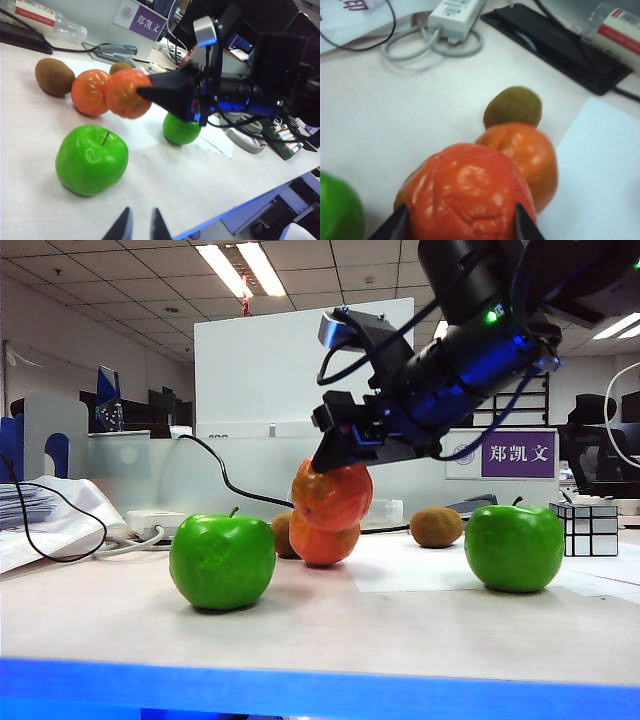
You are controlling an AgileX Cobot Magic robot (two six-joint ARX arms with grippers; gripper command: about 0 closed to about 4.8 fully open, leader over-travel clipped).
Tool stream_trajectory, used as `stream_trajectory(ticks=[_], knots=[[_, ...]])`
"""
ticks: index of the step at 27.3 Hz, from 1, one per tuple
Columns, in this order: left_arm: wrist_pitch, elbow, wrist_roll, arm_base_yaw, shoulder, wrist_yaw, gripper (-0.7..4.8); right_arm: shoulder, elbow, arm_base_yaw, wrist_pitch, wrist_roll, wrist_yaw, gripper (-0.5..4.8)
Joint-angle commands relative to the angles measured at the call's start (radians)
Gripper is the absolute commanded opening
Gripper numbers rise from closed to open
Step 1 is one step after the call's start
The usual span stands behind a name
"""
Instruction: Put the same fruits together.
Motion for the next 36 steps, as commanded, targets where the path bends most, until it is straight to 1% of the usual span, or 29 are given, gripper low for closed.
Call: stream_trajectory(ticks=[1,8,11,15,19,22,23,25,36], knots=[[0.003,0.002,0.005,0.002,-0.001,0.007,0.62,-0.003,0.031,0.002,0.017,0.001,0.002,-0.06],[0.002,0.002,0.013,0.002,-0.001,0.006,0.62,-0.003,0.074,0.003,0.017,0.002,-0.004,-0.06],[-0.001,0.002,0.016,0.002,-0.001,0.002,0.62,0.005,0.097,0.004,0.016,0.006,-0.028,-0.06],[-0.001,0.002,0.016,0.002,-0.001,0.003,0.62,0.035,0.133,0.023,0.016,0.004,-0.030,-0.06],[-0.001,0.002,0.016,0.002,-0.001,0.003,0.62,0.067,0.171,0.038,0.011,-0.032,-0.002,-0.06],[-0.001,0.002,0.016,0.002,-0.001,0.003,0.62,0.074,0.195,0.035,-0.019,-0.080,0.056,-0.06],[-0.001,0.002,0.016,0.002,-0.001,0.003,0.62,0.074,0.204,0.029,-0.036,-0.099,0.089,-0.06],[-0.001,0.002,0.016,0.002,-0.001,0.003,0.62,0.072,0.214,0.010,-0.060,-0.118,0.122,-0.06],[-0.001,0.002,0.016,0.002,-0.001,0.004,0.62,0.072,0.220,-0.131,-0.110,-0.127,0.122,-0.06]])
